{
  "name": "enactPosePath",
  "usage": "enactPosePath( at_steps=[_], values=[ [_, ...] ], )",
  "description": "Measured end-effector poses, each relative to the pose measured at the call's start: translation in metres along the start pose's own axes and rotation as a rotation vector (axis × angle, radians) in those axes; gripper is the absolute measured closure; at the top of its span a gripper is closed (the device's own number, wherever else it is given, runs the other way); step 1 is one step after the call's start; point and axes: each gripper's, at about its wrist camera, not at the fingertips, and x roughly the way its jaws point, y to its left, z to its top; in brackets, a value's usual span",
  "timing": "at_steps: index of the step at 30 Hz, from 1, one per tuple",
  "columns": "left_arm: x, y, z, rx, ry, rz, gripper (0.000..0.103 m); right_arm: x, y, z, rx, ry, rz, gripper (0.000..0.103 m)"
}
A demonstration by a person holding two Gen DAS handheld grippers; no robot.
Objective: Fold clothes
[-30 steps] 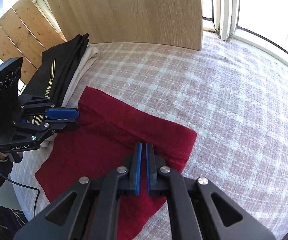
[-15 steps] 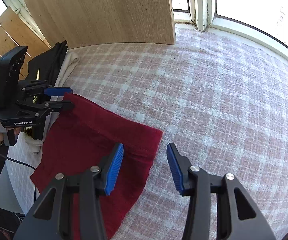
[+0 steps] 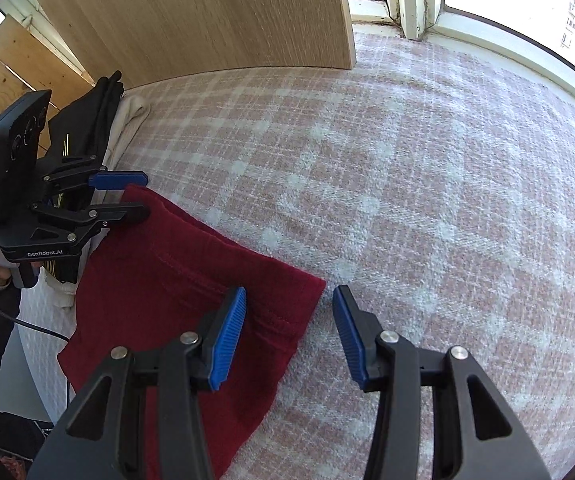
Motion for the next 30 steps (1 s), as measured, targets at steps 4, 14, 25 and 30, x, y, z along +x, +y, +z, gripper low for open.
enactPosePath(
  at_steps=[4,14,25,30],
  values=[
    [0.000,-0.003,0.001,0.012,0.000,-0.017,0.077,0.001,0.001,0.003,-0.016,0.019,-0.002,0.059],
    [-0.006,-0.009,0.000,0.044,-0.023,-0.011,0.088,-0.003,0.016,0.001,-0.082,-0.004,-0.024,0.079],
    [-0.041,-0.018,-0.008,0.036,-0.100,-0.064,0.091,-0.030,0.023,-0.009,-0.044,-0.062,0.042,0.079],
    [-0.057,-0.029,-0.014,0.067,-0.119,-0.083,0.091,-0.033,0.043,-0.013,-0.123,-0.052,-0.035,0.079]
  ],
)
